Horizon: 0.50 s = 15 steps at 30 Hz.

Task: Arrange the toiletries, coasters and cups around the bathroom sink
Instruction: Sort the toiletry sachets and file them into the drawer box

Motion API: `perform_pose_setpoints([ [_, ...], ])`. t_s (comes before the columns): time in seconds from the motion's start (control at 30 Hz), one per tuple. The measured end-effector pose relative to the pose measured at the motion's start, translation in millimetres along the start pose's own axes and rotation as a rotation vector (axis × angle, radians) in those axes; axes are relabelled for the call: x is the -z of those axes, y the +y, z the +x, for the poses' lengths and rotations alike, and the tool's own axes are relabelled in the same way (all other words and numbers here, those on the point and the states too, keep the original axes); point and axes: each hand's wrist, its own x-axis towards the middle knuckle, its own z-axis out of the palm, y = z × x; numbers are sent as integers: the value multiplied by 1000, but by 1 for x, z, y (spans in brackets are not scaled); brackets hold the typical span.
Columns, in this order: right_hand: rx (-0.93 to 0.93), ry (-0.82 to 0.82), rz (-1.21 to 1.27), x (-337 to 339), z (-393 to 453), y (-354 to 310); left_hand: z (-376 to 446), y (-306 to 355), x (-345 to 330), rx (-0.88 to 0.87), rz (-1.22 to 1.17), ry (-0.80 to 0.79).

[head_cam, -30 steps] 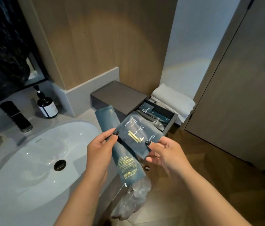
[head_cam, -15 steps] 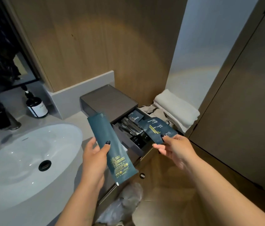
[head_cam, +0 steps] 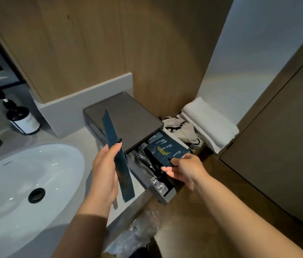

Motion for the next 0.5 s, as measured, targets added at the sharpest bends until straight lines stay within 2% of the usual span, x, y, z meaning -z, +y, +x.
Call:
perform_pose_setpoints([
  [0.17,37,-29,-50,8,5,-9,31,7,-24,117,-147,-61],
  [0.37,108,-46,-9,43,-1,-25,42,3,-42,235,-279,-258],
  [0.5,201,-101,19,58,5,-47,44,-3,-63,187,-285,-247],
])
